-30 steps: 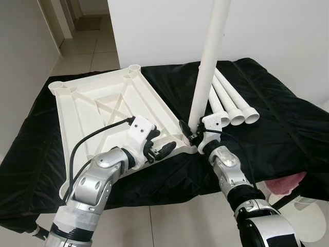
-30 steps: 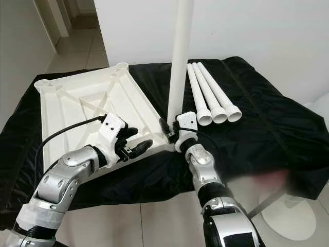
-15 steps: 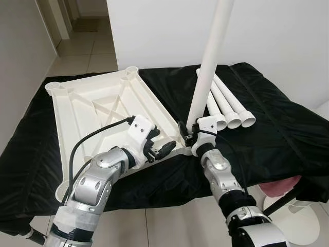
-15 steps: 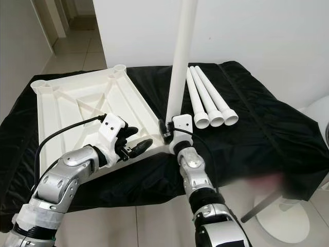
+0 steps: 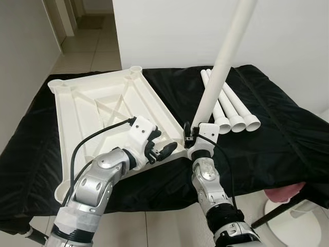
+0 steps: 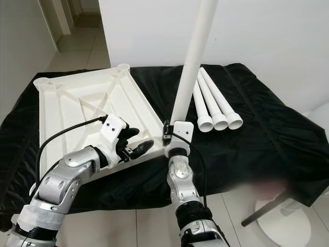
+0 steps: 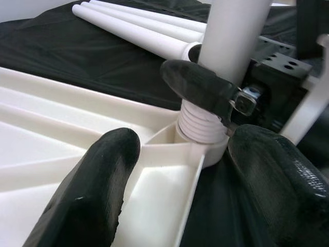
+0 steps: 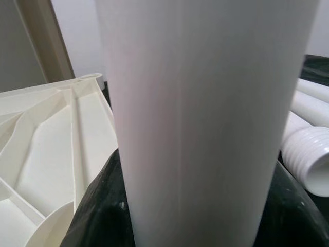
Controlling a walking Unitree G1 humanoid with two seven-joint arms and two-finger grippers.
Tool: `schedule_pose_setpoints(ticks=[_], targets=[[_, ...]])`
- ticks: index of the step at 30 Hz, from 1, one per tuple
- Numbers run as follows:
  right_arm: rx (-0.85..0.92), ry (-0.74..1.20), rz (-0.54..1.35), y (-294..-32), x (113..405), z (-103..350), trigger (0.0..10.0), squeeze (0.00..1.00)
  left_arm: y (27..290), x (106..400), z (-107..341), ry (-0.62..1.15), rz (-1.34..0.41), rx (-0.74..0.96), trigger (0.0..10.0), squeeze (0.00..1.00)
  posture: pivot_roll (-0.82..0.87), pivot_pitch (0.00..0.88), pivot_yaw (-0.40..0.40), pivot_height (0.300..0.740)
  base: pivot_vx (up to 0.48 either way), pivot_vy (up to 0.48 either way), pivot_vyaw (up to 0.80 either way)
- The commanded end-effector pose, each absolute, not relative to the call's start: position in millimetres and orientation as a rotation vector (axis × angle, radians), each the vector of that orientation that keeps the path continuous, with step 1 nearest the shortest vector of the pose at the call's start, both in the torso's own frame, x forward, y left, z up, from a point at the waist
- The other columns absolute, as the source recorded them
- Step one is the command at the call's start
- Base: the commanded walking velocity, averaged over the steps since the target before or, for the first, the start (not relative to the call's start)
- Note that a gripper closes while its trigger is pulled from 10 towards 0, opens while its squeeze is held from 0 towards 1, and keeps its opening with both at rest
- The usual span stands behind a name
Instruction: Building children table
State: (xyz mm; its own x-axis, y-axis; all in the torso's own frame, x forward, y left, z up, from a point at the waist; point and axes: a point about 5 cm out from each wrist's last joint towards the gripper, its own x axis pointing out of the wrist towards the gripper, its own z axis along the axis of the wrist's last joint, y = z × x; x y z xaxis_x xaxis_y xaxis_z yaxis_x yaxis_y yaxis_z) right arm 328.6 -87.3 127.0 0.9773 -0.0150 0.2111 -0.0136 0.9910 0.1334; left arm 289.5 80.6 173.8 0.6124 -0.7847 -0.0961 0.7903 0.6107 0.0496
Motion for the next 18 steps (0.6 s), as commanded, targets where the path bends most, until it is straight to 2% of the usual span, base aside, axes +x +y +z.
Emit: schedule_pose_setpoints(ticks=[1,2,3,10,11,12,13,14,15,18], targets=[[0.224,-0.21,0.107,-76.3,322.8,123.1,10.0,0.0,82.4,290.9,174.8,0.06,-0.852,0.095,10.0,0.0,-0.01,0.008,0.028,0.74,0.0,0.0,0.0],[0.224,-0.21,0.107,-76.3,322.8,123.1,10.0,0.0,82.4,290.9,174.8,0.06,-0.852,0.095,10.0,0.0,-0.01,0.008,0.028,0.74,0.0,0.0,0.0],[0.227,-0.231,0.132,-79.7,323.5,125.5,10.0,1.0,82.5,290.9,174.7,0.06,-0.85,0.093,10.0,0.0,-0.01,0.009,0.029,0.74,0.0,0.0,0.0],[0.183,-0.244,0.165,-89.0,326.2,129.0,10.0,1.0,82.2,291.5,175.2,0.059,-0.848,0.09,10.0,0.0,-0.01,0.011,0.031,0.74,0.0,0.0,0.0],[0.172,-0.247,0.197,-91.1,327.0,129.8,10.0,0.67,82.0,291.9,175.7,0.057,-0.848,0.089,10.0,0.0,-0.01,0.012,0.034,0.74,0.0,0.0,0.0],[0.172,-0.247,0.197,-91.1,327.0,129.8,10.0,0.67,82.0,291.9,175.7,0.057,-0.848,0.089,10.0,0.0,-0.01,0.012,0.034,0.74,0.0,0.0,0.0],[0.157,-0.245,0.223,-94.8,327.4,130.0,10.0,0.0,81.7,292.1,176.0,0.056,-0.848,0.088,10.0,0.0,-0.02,0.013,0.035,0.74,0.0,0.0,0.0],[0.157,-0.245,0.223,-94.8,327.4,130.0,10.0,0.0,81.7,292.1,176.0,0.056,-0.848,0.088,10.0,0.0,-0.02,0.013,0.035,0.74,0.0,0.0,0.0],[0.116,-0.235,0.302,-103.6,329.9,129.3,10.0,0.0,80.1,292.1,176.2,0.055,-0.851,0.082,10.0,0.0,-0.02,0.013,0.039,0.74,0.0,0.0,0.0],[0.102,-0.229,0.324,-107.3,331.1,128.8,10.0,0.0,79.4,291.9,176.1,0.056,-0.853,0.08,10.0,0.0,-0.02,0.013,0.039,0.74,0.0,0.0,0.0]])
